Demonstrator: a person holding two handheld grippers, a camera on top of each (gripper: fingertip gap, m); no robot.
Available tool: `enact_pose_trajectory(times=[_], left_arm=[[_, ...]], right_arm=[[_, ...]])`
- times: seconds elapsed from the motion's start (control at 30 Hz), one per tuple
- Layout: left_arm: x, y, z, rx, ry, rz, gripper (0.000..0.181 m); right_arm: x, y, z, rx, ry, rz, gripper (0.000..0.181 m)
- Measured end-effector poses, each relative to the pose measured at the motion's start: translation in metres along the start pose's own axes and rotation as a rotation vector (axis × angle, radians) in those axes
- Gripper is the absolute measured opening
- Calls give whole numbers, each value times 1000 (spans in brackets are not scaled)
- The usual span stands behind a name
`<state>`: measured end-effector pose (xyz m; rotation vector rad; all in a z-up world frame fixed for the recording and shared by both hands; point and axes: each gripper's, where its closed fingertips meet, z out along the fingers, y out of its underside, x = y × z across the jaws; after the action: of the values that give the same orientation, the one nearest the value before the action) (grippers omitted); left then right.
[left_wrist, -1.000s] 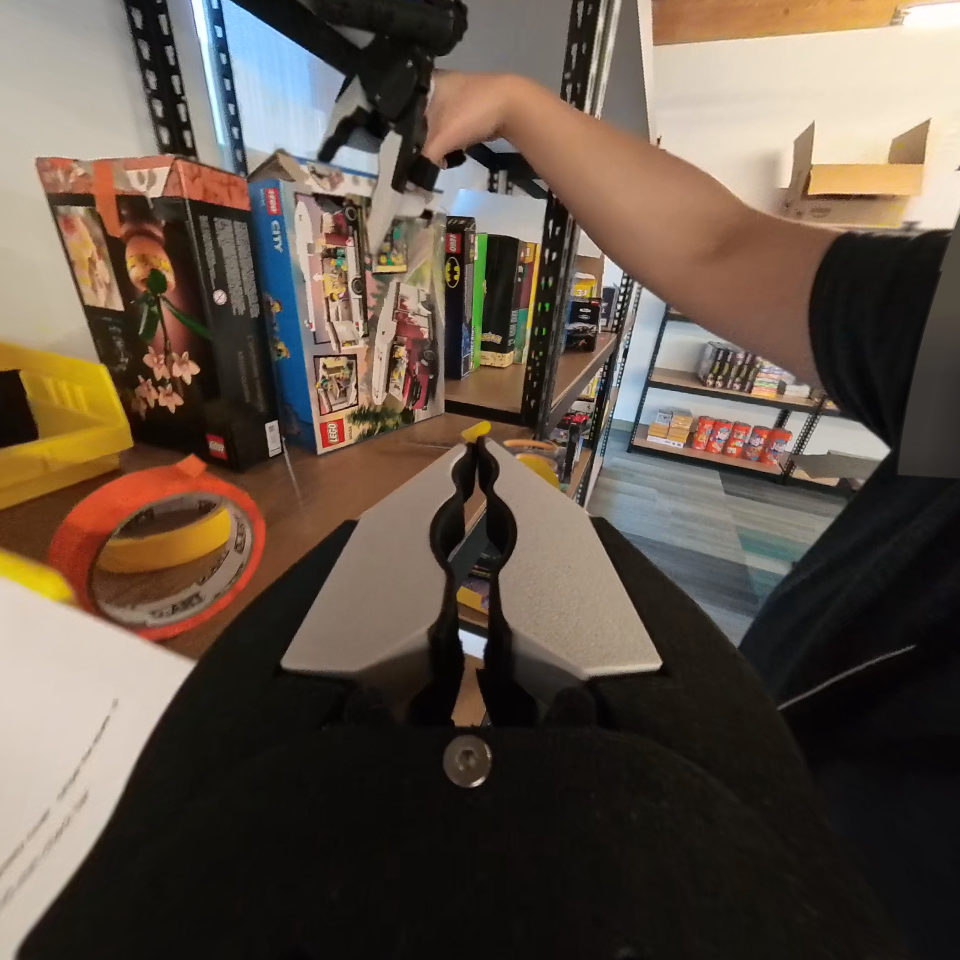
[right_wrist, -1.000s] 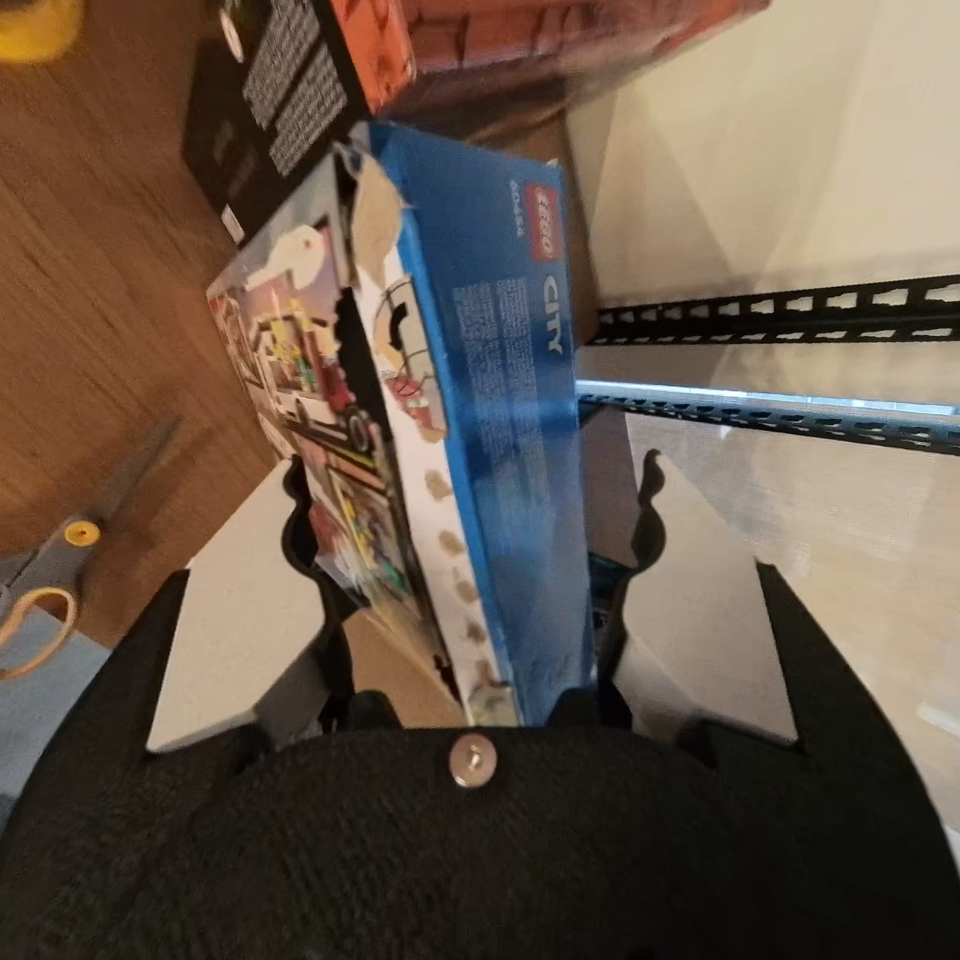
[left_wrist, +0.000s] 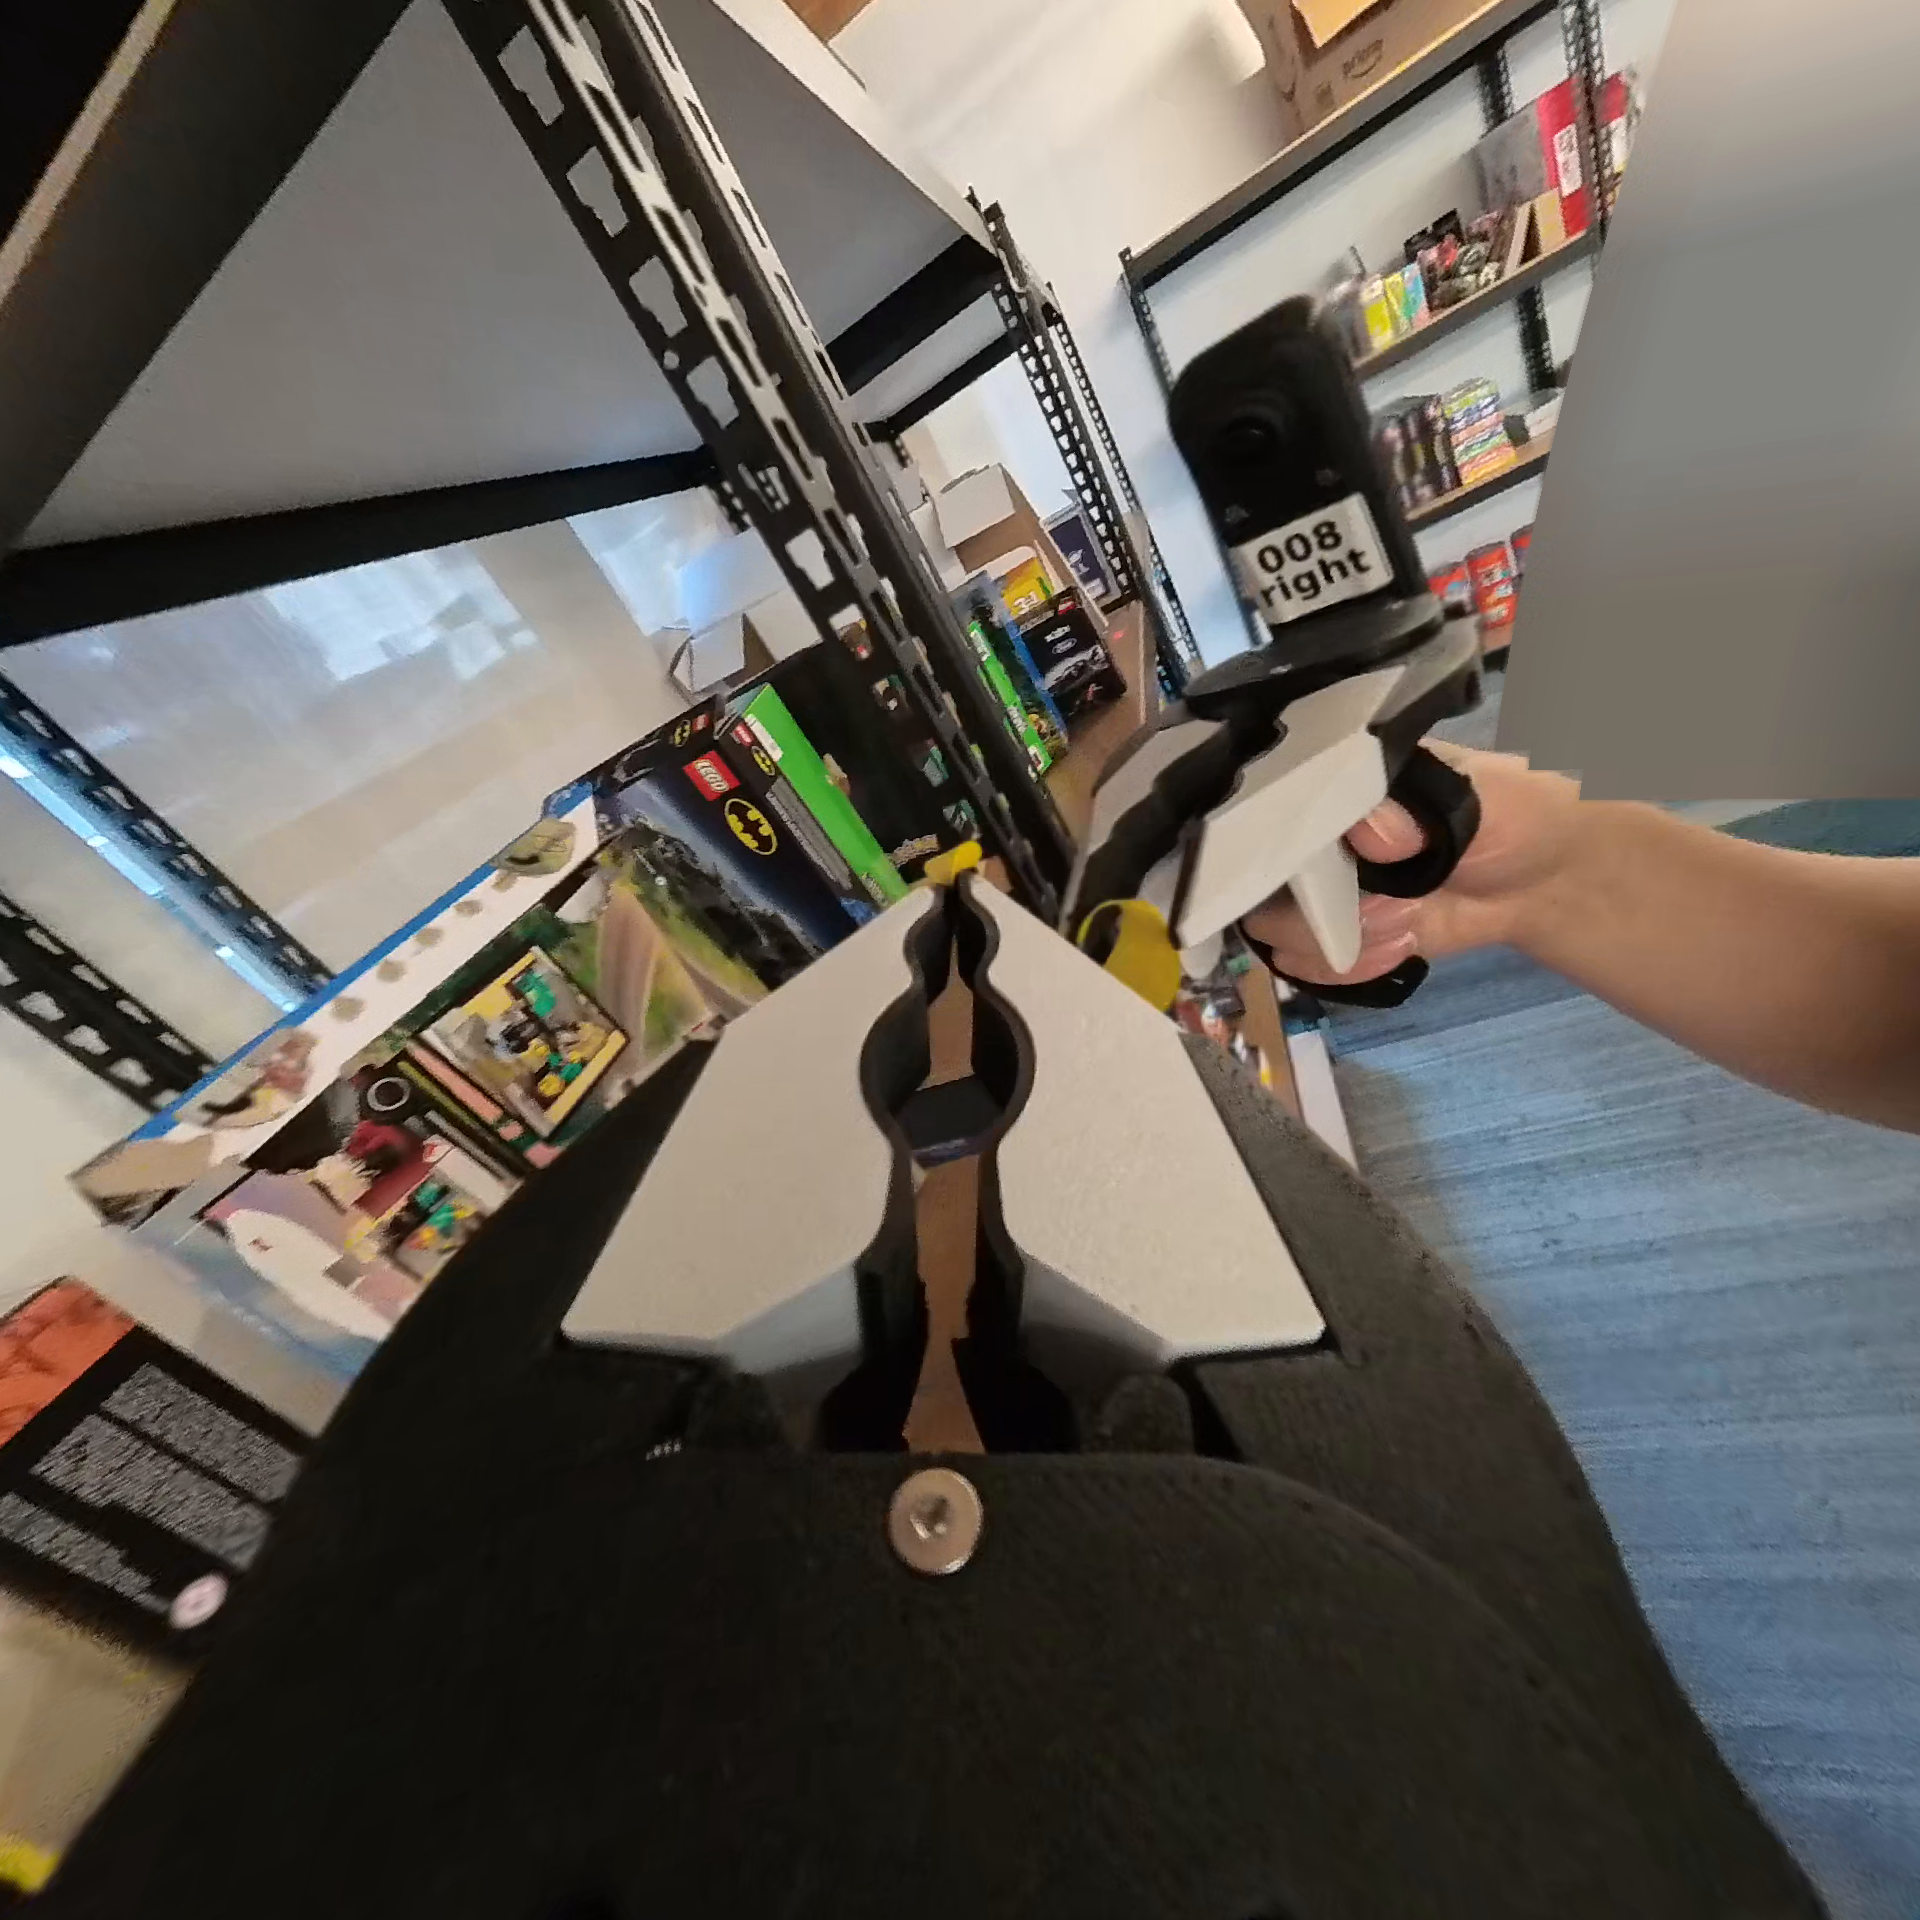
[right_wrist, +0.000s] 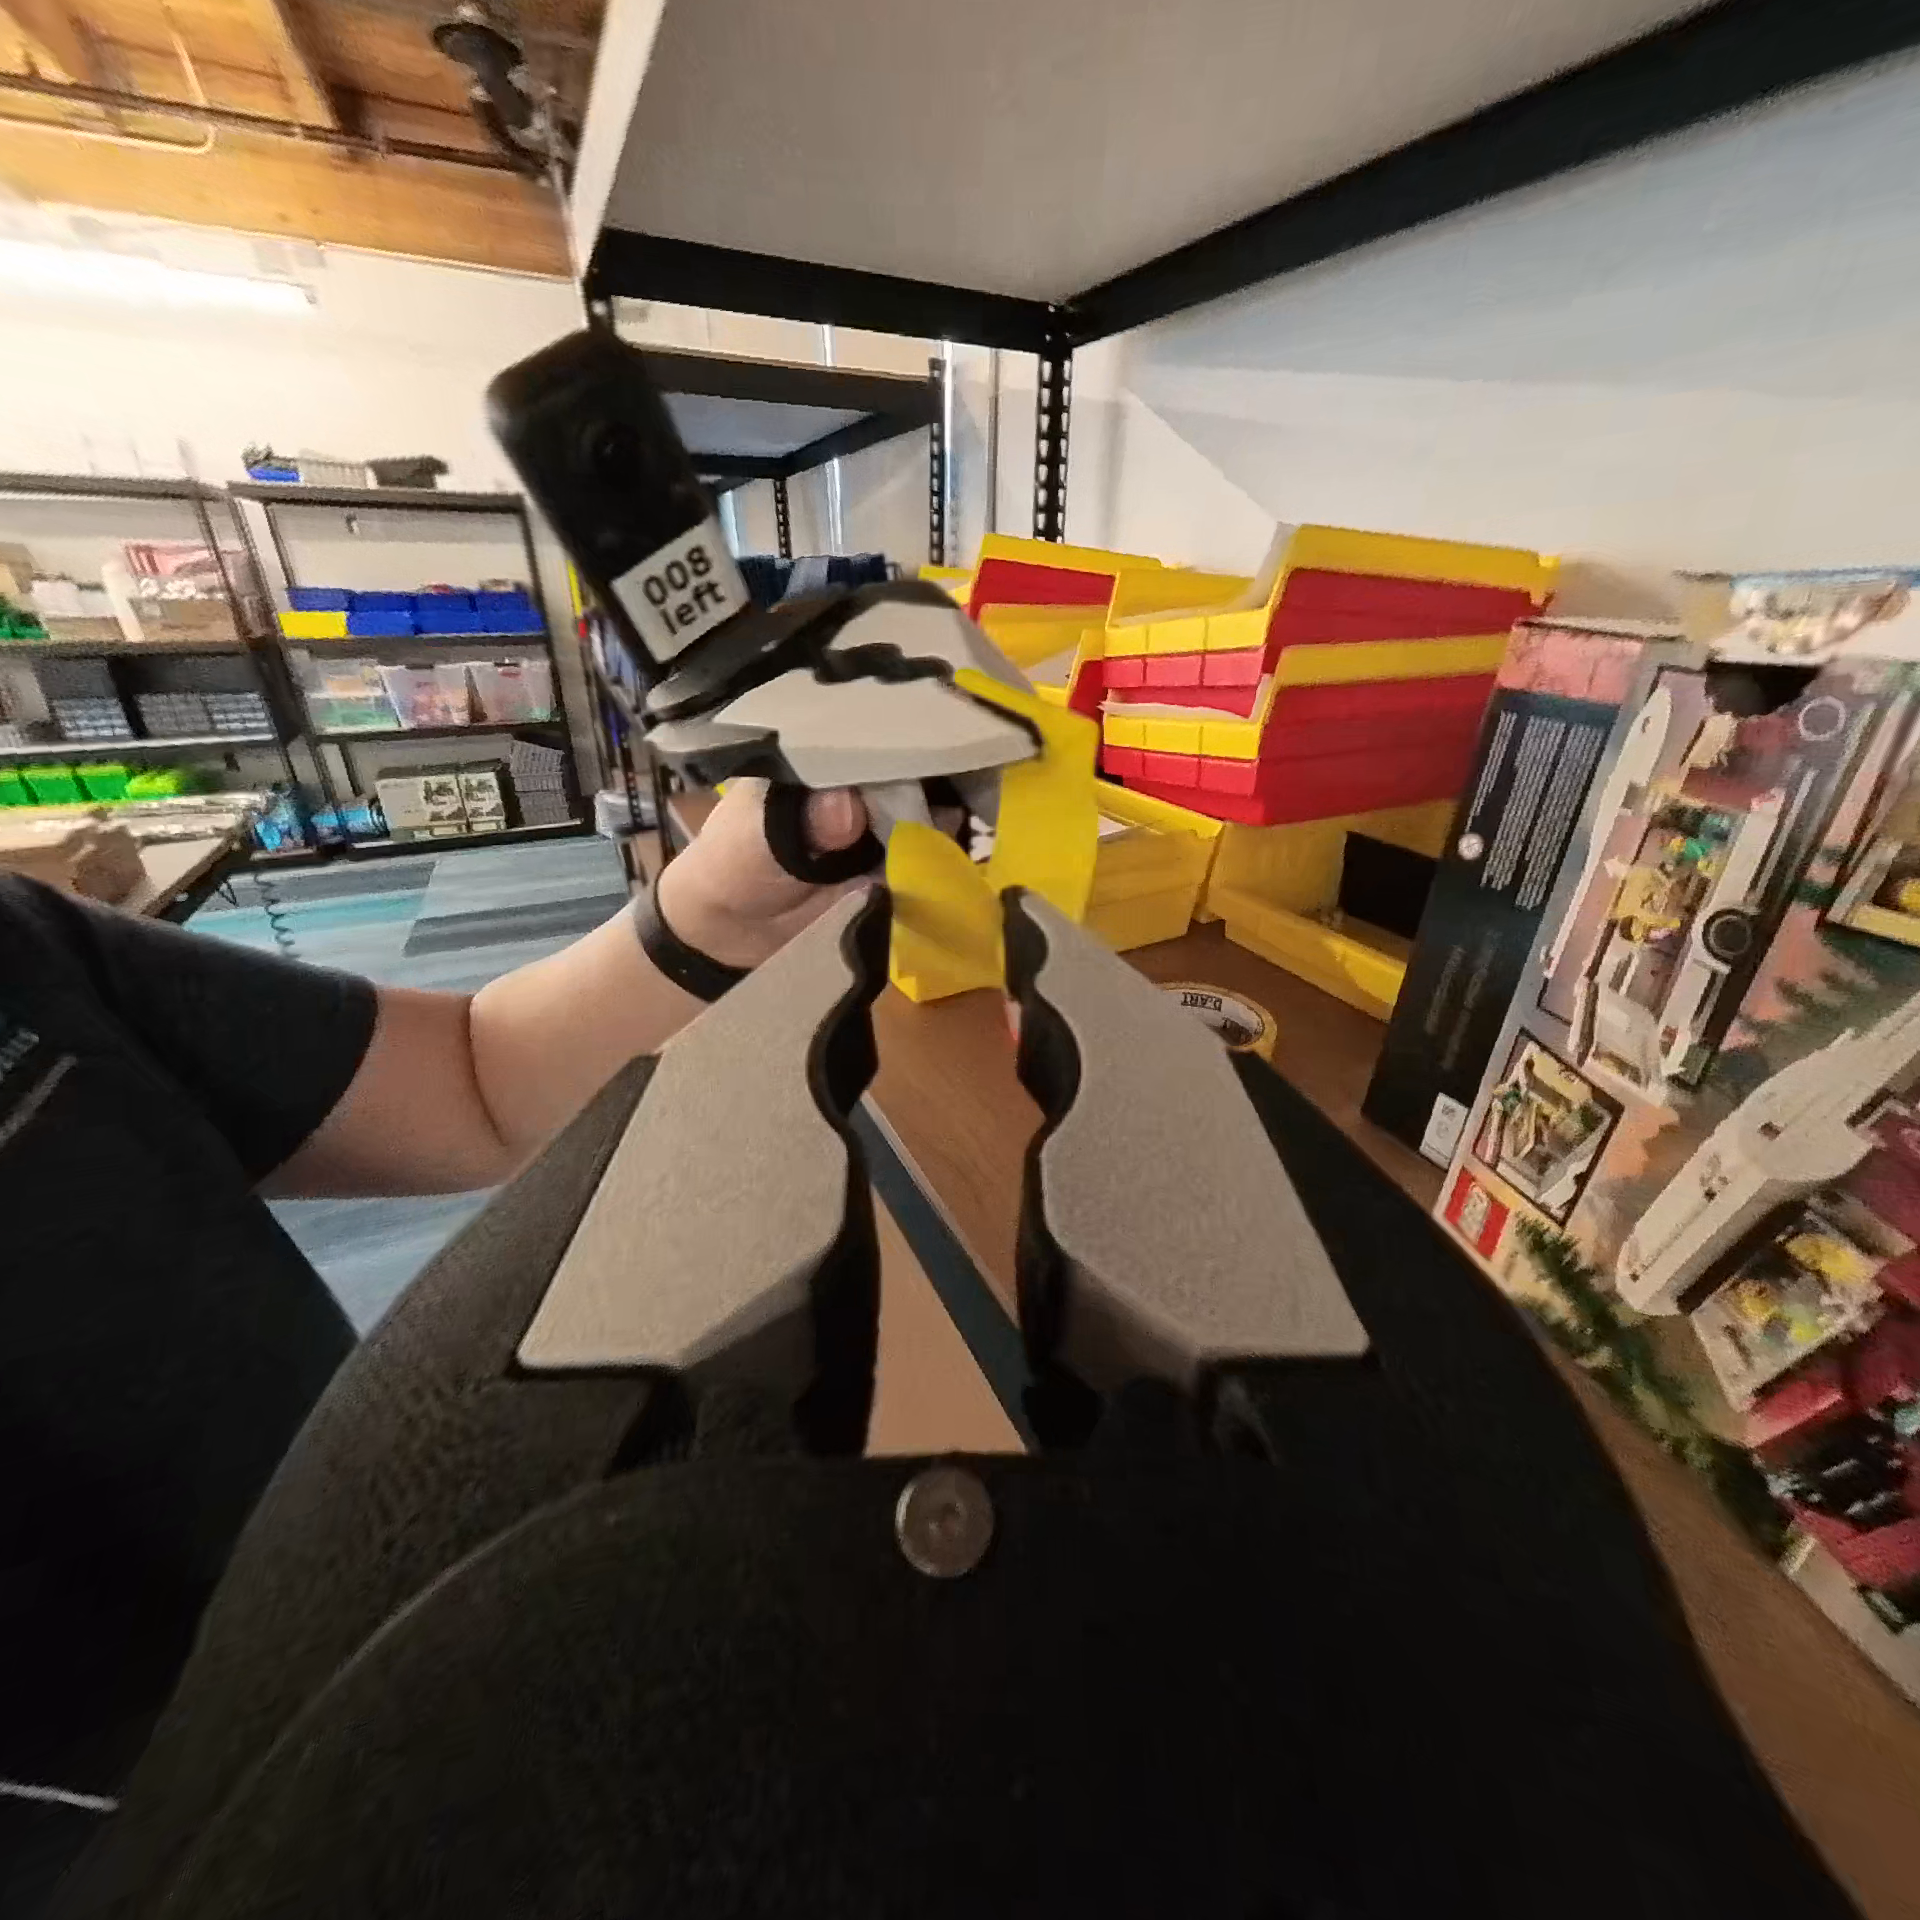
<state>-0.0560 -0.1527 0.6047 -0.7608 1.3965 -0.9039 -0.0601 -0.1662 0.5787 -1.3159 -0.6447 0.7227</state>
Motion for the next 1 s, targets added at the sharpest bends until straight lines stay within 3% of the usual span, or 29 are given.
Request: enact_pose_trajectory(times=[0.23,0.5,0.57,0.63,0.73,1.0], left_arm=[[9,-10,22,37,66,-203,0],[3,-14,24,76,89,-359,0],[-1,-13,25,66,97,-373,0],[-8,-11,26,45,101,-372,0],[-22,-4,28,3,134,-376,0],[-90,3,29,-55,256,-527,0]], right_arm=[[-11,-12,-30,62,-45,-148,14],[-23,-17,-45,166,-175,-160,15],[-23,-16,-42,163,-181,-184,13],[-22,-19,-39,192,-172,-246,0],[-8,-28,-31,222,-62,-373,0],[28,-44,27,-25,140,-661,0]])
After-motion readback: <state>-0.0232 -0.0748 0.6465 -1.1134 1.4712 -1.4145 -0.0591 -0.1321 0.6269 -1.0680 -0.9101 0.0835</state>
